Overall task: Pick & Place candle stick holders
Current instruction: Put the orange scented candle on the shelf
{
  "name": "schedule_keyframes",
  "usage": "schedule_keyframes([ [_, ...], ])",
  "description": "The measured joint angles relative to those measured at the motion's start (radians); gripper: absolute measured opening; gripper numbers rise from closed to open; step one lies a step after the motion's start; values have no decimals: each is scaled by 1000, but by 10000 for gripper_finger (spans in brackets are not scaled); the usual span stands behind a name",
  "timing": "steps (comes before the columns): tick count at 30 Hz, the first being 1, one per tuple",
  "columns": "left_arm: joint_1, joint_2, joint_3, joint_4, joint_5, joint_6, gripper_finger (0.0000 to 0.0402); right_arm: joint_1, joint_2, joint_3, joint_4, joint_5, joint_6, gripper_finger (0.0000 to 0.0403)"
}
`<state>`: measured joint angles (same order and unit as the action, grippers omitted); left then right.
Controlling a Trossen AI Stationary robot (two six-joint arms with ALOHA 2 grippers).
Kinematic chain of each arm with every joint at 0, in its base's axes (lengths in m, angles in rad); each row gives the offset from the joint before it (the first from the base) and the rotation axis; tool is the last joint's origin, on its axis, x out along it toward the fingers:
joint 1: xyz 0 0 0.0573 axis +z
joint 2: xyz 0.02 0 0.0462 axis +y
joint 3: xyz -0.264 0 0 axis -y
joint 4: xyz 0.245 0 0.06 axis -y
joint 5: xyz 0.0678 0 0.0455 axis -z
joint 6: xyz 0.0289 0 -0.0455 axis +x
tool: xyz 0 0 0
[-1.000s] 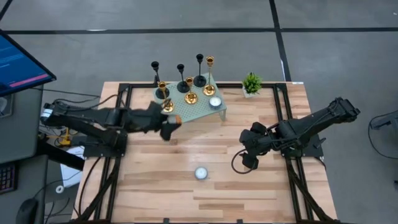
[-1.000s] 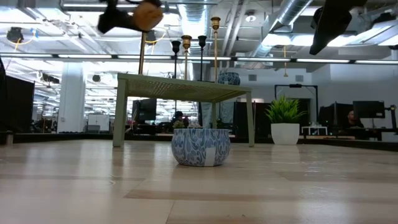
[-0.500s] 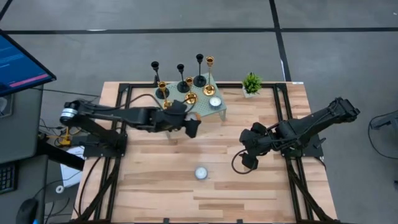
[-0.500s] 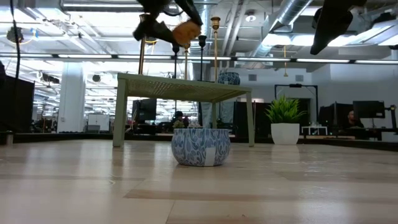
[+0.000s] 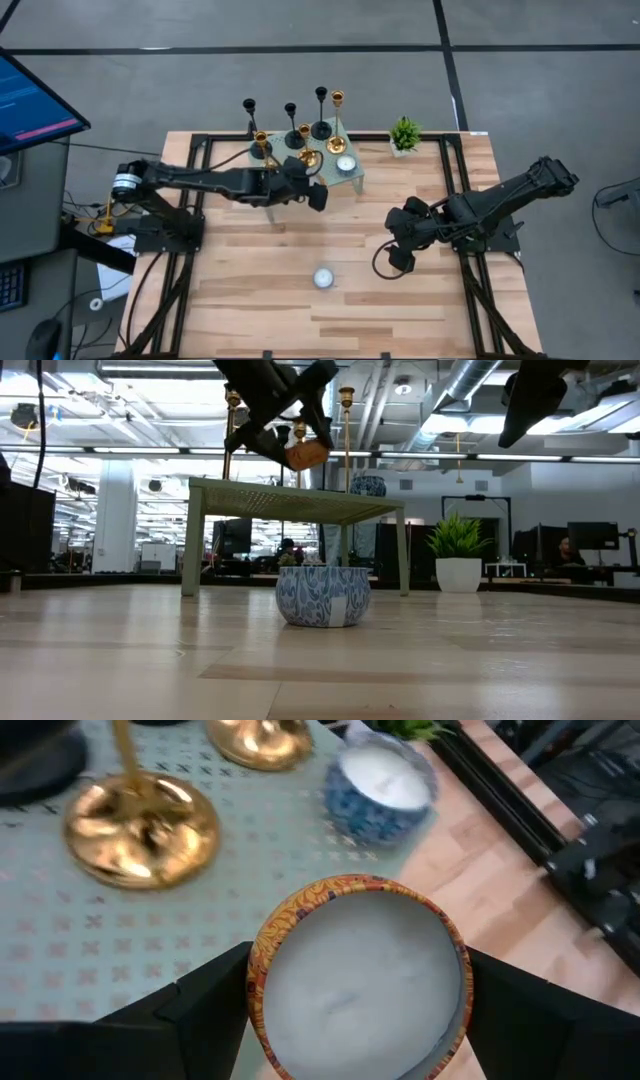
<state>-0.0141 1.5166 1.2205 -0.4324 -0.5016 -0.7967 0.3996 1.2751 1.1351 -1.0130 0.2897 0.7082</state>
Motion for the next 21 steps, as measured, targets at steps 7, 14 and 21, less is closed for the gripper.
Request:
schedule_keyframes([
  [7, 42, -1, 0, -1, 6, -1, 307, 0, 0, 0, 0, 0, -7, 352],
  [14, 43, -1, 0, -2, 7, -1, 307, -1, 0, 0, 0, 0, -8, 352],
  [21, 44, -1, 0, -1, -21, 8, 307, -1, 0, 0, 1, 0, -8, 352],
])
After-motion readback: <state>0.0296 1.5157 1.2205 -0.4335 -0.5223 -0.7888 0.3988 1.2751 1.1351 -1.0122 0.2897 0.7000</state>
